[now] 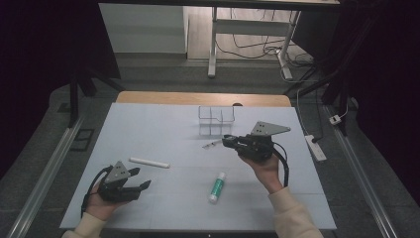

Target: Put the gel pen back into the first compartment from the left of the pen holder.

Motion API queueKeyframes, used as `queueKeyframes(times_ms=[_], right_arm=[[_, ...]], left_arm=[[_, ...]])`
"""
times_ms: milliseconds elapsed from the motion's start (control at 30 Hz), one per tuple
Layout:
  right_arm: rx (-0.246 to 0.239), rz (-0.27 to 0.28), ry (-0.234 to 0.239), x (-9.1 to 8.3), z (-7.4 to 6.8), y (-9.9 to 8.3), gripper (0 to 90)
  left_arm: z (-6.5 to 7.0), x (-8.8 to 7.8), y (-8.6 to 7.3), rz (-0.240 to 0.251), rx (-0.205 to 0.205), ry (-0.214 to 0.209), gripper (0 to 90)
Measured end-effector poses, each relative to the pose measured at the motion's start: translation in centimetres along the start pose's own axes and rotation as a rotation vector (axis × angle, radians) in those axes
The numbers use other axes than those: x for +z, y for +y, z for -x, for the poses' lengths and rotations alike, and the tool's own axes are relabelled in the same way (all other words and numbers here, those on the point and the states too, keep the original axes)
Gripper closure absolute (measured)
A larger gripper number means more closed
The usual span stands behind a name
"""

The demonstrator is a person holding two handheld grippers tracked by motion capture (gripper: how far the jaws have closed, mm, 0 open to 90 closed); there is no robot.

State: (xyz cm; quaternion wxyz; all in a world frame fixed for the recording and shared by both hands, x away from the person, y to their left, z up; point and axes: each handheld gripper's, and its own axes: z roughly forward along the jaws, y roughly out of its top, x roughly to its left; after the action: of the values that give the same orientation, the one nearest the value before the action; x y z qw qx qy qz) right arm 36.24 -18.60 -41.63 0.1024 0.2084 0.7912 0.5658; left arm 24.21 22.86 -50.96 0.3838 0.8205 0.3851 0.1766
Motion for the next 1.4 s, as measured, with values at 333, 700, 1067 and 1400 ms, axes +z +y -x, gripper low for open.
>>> queueKeyframes(times_ms=[333,700,1067,1400], right_arm=[[0.012,-0.011,-0.049,0.4,0.8,1.8,78.7],[-0.013,-0.048,-0.088,2.0,1.9,4.2,78.7],[0.014,-0.058,-0.122,3.3,3.8,5.8,78.7],[0.036,-0.070,-0.154,4.2,5.1,6.9,78.6]], left_arm=[[-0.2,0.2,-0.2,-0.007,-0.004,-0.002,36.8],[-0.4,0.2,-0.2,-0.005,-0.008,0.002,36.7],[-0.6,0.2,-0.3,-0.009,-0.007,0.005,36.6],[-0.6,0.4,-0.3,-0.020,0.001,0.005,36.0]])
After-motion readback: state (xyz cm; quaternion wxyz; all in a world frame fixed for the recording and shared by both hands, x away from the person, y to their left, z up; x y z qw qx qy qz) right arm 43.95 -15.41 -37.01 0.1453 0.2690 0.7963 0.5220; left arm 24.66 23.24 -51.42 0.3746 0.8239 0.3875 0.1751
